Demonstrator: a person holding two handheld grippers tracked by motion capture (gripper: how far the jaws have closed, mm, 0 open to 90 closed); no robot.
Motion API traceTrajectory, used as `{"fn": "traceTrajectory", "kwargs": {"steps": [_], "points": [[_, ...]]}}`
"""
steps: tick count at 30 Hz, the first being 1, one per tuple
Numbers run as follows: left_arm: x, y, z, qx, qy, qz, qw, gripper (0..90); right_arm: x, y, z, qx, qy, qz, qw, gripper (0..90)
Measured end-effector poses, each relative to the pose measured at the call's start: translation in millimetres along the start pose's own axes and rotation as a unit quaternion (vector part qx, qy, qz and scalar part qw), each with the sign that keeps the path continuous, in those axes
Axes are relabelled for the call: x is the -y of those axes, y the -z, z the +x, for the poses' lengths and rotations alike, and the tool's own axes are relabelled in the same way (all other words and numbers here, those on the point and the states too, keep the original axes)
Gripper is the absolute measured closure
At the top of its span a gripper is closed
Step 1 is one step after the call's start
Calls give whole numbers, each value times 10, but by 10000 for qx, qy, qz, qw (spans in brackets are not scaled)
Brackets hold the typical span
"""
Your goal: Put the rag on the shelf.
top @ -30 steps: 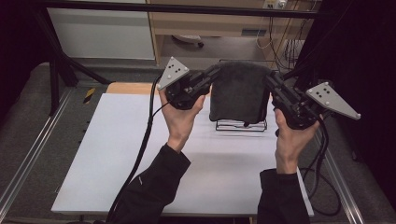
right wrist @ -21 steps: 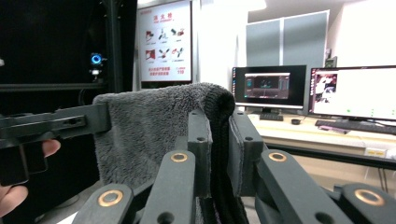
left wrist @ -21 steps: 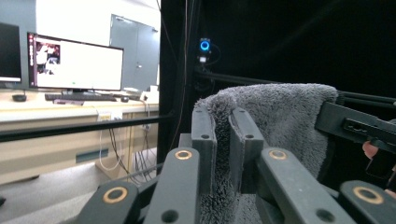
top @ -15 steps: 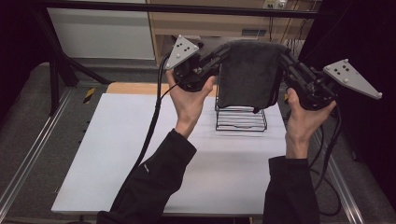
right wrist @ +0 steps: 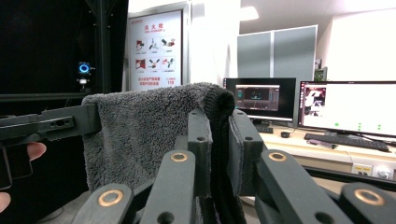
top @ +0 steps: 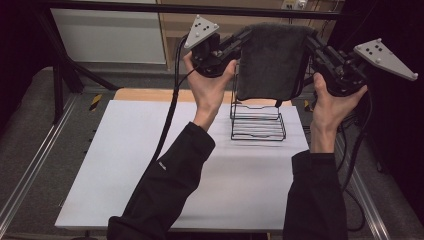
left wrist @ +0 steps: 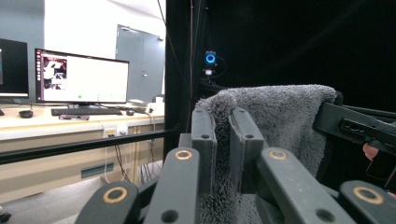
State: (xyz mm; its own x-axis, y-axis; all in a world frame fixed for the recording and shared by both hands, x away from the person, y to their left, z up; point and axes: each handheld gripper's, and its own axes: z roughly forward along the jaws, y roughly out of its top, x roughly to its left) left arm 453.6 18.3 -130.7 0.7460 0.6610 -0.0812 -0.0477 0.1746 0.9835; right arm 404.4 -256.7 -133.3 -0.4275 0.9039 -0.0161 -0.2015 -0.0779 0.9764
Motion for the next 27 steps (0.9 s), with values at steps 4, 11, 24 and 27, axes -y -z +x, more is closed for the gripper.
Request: {"fn": "traceTrajectory", "kwargs": {"steps": [4,11,24,27], "points": [[-64,-81,-3,-43,-33,0,10000,816,-35,-54,-57,35,-30,-20,10000,814],[-124,-232,31,-70,-24,22,10000,815,-88,-149,-191,68,-112,-65,9999,814],[-143,-432,145,-215,-91,54,9997,815,-72,-425,-377,75,-197,-72,9998,814],[-141,-457,180,-240,-132,47,9996,815,-61,-488,-409,72,-197,-69,9998,814]]}}
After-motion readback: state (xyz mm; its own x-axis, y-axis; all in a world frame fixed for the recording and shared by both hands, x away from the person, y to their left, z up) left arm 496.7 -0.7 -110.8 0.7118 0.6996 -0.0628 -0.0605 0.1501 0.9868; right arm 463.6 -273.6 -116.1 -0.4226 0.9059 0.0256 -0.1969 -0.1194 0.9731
